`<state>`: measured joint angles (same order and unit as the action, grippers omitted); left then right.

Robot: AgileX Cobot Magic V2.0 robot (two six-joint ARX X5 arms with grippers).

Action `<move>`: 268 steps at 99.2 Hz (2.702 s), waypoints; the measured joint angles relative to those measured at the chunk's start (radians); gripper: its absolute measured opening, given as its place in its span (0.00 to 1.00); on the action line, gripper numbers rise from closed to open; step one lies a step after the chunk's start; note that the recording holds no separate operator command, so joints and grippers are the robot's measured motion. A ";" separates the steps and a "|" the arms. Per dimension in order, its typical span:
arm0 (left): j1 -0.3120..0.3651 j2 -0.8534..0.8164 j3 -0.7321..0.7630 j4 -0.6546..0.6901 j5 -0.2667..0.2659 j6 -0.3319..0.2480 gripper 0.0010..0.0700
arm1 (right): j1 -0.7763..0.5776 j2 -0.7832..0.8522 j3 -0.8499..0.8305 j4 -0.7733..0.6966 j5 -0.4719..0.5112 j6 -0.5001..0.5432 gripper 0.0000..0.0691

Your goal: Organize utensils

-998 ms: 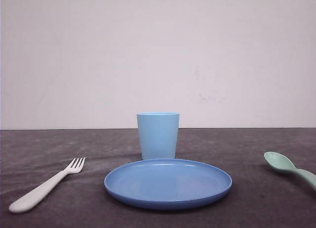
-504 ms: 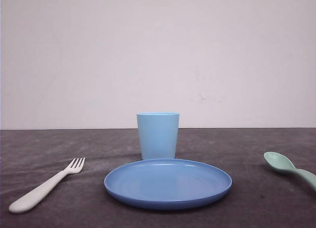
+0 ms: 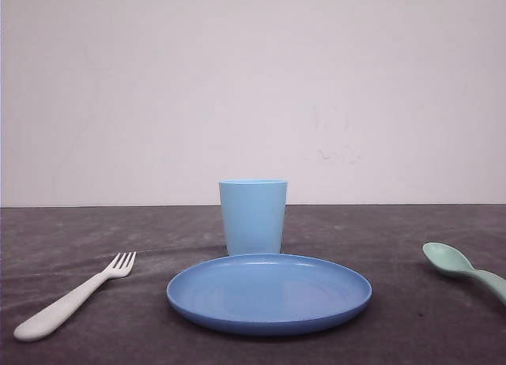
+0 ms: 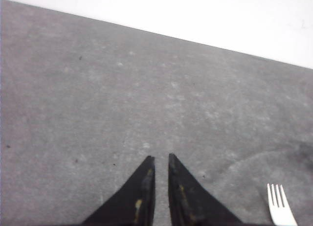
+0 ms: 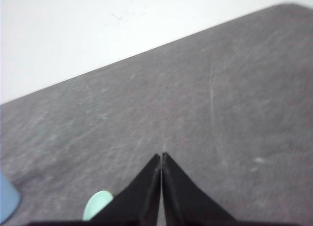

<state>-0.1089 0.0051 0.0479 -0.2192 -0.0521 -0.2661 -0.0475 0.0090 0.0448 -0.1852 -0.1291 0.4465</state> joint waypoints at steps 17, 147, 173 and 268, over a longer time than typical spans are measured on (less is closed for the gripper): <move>0.000 0.065 0.132 -0.055 0.001 -0.047 0.02 | 0.000 0.099 0.187 -0.068 -0.003 0.013 0.00; -0.358 1.057 0.639 -0.323 0.063 -0.104 0.55 | 0.200 0.782 0.689 -0.485 -0.032 -0.286 0.44; -0.484 1.214 0.639 -0.240 -0.006 -0.156 0.55 | 0.211 0.813 0.689 -0.485 -0.031 -0.286 0.44; -0.584 1.410 0.675 -0.133 -0.103 -0.221 0.05 | 0.211 0.813 0.689 -0.485 -0.031 -0.286 0.44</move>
<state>-0.6926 1.4147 0.7231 -0.3519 -0.1547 -0.4873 0.1638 0.8215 0.7341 -0.6701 -0.1604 0.1600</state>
